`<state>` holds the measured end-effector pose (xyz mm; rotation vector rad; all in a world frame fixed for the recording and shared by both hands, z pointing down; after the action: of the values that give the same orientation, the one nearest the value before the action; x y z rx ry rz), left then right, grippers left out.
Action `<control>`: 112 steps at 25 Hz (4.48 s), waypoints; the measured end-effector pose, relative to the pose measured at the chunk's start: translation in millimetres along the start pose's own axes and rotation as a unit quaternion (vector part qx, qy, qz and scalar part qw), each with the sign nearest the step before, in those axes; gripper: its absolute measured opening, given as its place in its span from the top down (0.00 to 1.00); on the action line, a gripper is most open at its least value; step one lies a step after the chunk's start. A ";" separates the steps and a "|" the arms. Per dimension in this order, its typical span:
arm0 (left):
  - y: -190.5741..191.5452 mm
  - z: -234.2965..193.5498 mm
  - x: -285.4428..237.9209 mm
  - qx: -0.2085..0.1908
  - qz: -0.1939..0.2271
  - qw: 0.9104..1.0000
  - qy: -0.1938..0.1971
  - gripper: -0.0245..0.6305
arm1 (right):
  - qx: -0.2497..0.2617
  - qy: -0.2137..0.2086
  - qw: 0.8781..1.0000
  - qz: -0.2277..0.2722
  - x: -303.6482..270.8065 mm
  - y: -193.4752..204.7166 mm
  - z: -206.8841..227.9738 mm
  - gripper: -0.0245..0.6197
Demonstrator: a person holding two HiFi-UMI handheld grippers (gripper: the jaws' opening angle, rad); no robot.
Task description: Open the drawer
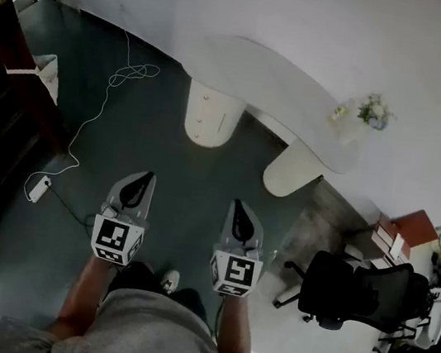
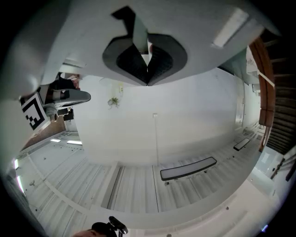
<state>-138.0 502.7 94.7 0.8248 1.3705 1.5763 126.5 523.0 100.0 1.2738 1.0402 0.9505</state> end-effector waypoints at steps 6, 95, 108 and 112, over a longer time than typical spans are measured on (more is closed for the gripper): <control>-0.4 1.6 -1.8 -0.001 -0.002 1.000 -0.004 0.95 | 0.003 -0.006 1.000 0.002 -0.4 -0.7 4.1 0.95; 469.6 -105.7 -552.0 0.047 -0.150 0.987 0.045 0.95 | -0.050 -0.001 0.987 -0.151 -547.8 421.6 182.5 0.95; 561.8 -82.3 -576.9 0.046 -0.149 0.986 0.057 0.95 | -0.043 -0.005 0.988 -0.150 -561.7 508.3 187.9 0.95; 580.5 -81.6 -586.8 0.052 -0.156 0.985 0.059 0.95 | -0.045 -0.003 0.988 -0.151 -565.7 518.2 189.3 0.95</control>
<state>-79.6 -77.4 684.7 0.5501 1.5930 1.3347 161.0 -33.0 660.4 1.0092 1.1336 0.7519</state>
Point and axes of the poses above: the fingertips, and each gripper's own axes: x backward along the fingers, z to its right, y out of its underside, the point moved 10 cm from there along x, backward along the fingers, and after that the axes turned 5 degrees about -x, right-handed, at the moved point
